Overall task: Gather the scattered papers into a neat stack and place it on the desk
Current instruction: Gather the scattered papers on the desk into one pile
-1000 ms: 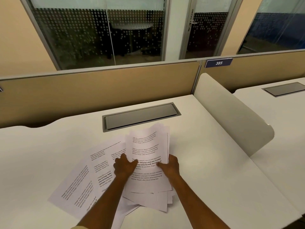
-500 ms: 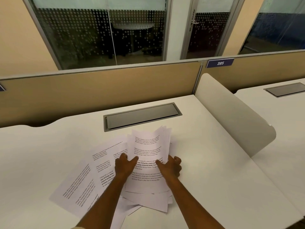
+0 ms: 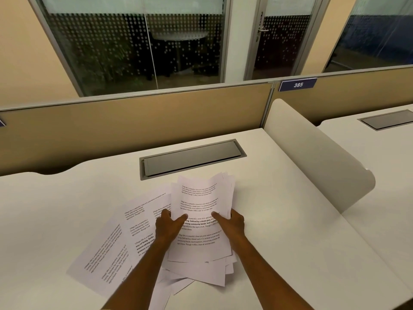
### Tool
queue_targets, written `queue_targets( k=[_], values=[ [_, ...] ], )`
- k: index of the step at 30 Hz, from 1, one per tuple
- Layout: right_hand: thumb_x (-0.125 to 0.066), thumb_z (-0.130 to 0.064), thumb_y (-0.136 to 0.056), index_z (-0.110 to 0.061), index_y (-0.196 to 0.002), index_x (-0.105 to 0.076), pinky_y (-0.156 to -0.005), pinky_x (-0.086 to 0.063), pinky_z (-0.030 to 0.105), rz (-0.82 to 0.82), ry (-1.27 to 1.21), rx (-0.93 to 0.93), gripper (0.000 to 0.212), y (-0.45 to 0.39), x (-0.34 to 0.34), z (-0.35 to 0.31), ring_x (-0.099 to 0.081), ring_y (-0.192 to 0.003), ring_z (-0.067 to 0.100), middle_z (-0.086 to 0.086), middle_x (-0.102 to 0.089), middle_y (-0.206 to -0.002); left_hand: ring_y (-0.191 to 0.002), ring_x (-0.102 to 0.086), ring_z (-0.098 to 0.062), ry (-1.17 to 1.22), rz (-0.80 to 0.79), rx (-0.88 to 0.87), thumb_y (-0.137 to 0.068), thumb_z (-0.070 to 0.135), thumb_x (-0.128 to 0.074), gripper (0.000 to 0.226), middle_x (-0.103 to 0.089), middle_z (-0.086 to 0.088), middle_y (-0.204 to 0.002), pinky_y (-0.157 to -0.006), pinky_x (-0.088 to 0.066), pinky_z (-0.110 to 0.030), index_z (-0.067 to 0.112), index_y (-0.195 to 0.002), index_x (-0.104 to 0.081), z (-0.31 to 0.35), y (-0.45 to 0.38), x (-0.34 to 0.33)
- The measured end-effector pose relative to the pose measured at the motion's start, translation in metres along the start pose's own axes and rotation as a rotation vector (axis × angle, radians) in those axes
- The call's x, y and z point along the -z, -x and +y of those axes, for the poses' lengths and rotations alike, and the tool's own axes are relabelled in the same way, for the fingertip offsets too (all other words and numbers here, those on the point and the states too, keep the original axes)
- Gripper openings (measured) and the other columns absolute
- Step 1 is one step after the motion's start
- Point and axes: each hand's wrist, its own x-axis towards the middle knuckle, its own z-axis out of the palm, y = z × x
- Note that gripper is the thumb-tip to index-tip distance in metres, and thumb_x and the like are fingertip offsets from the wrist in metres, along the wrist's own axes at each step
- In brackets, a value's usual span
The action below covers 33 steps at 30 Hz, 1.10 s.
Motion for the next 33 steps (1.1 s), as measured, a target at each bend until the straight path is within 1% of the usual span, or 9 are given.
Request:
queue_targets(
  k=[5,10,14,17,21,24,27,31,33],
  values=[
    [-0.075,-0.026,-0.081,-0.027,-0.134,-0.042,-0.075,-0.054,0.026,-0.082,-0.040,0.065,0.063,0.005,-0.003,-0.005,-0.058,-0.099,0.017,-0.004,-0.058,-0.116,-0.102,-0.059,-0.028,0.047,-0.019,0.050,-0.079,0.035,-0.075,0.059,-0.059,-0.012,-0.120,-0.084,-0.052,-0.039,0.009,-0.120,-0.041,-0.001,0.001,-0.002],
    [-0.075,-0.018,-0.082,-0.024,-0.146,-0.021,-0.091,-0.053,0.042,-0.016,-0.007,0.013,0.084,0.001,0.004,-0.008,-0.057,-0.096,0.020,0.013,-0.059,-0.122,-0.111,-0.061,-0.034,0.103,0.029,0.072,-0.075,0.030,-0.080,0.065,-0.061,-0.014,-0.125,-0.091,-0.053,-0.045,0.008,-0.126,-0.045,-0.004,0.001,-0.002],
    [-0.077,-0.016,-0.079,-0.013,-0.142,-0.036,-0.093,-0.051,0.039,-0.018,0.033,-0.004,0.076,-0.004,0.012,-0.012,-0.057,-0.093,0.021,0.016,-0.060,-0.124,-0.100,-0.066,-0.032,0.133,0.044,0.079,-0.070,0.023,-0.083,0.054,-0.068,-0.013,-0.115,-0.088,-0.056,-0.042,0.007,-0.116,-0.059,-0.007,0.003,-0.004],
    [-0.080,-0.017,-0.076,-0.010,-0.123,-0.057,-0.084,-0.055,0.035,0.000,0.031,-0.009,0.054,-0.009,0.015,-0.007,-0.065,-0.090,0.023,0.012,-0.068,-0.117,-0.092,-0.069,-0.031,0.143,0.018,0.104,-0.071,0.016,-0.082,0.040,-0.072,-0.013,-0.109,-0.085,-0.057,-0.042,0.008,-0.108,-0.068,-0.008,0.003,-0.008],
    [-0.078,-0.016,-0.077,-0.011,-0.100,-0.065,-0.073,-0.058,0.031,-0.007,0.005,-0.015,0.027,-0.008,0.018,-0.001,-0.068,-0.087,0.025,0.009,-0.071,-0.105,-0.107,-0.060,-0.033,-0.082,0.085,0.122,-0.069,0.032,-0.078,0.047,-0.066,-0.012,-0.116,-0.093,-0.052,-0.052,0.014,-0.111,-0.066,-0.012,0.000,-0.019],
    [-0.076,-0.018,-0.079,-0.015,-0.100,-0.065,-0.077,-0.058,0.035,-0.047,0.026,-0.018,0.024,-0.009,0.016,0.001,-0.068,-0.088,0.025,0.008,-0.071,-0.105,-0.124,-0.042,-0.036,-0.314,0.152,0.177,-0.078,0.036,-0.071,0.049,-0.047,-0.015,-0.129,-0.104,-0.039,-0.054,0.018,-0.122,-0.059,-0.004,0.013,-0.021],
    [-0.072,-0.020,-0.083,-0.014,-0.110,-0.065,-0.068,-0.053,0.024,-0.095,0.064,-0.013,0.028,-0.009,0.012,0.000,-0.065,-0.082,0.017,0.006,-0.071,-0.104,-0.129,-0.035,-0.037,-0.293,0.172,0.229,-0.082,0.039,-0.065,0.051,-0.037,-0.016,-0.135,-0.106,-0.034,-0.054,0.023,-0.128,-0.053,-0.001,0.021,-0.021],
    [-0.072,-0.022,-0.084,-0.011,-0.116,-0.066,-0.073,-0.055,0.028,-0.087,0.183,0.042,0.035,-0.009,0.004,-0.001,-0.064,-0.088,0.020,0.006,-0.070,-0.110,-0.133,-0.030,-0.039,-0.247,0.203,0.249,-0.086,0.049,-0.056,0.054,-0.031,-0.019,-0.144,-0.108,-0.031,-0.056,0.023,-0.133,-0.050,-0.003,0.023,-0.020],
    [-0.075,-0.032,-0.079,-0.013,-0.113,-0.068,-0.079,-0.058,0.035,-0.068,0.315,0.071,0.040,-0.009,-0.003,-0.001,-0.067,-0.092,0.024,0.007,-0.071,-0.110,-0.134,-0.029,-0.039,-0.232,0.216,0.275,-0.087,0.054,-0.053,0.056,-0.030,-0.019,-0.146,-0.108,-0.029,-0.057,0.024,-0.134,-0.049,-0.002,0.025,-0.017]
  ],
)
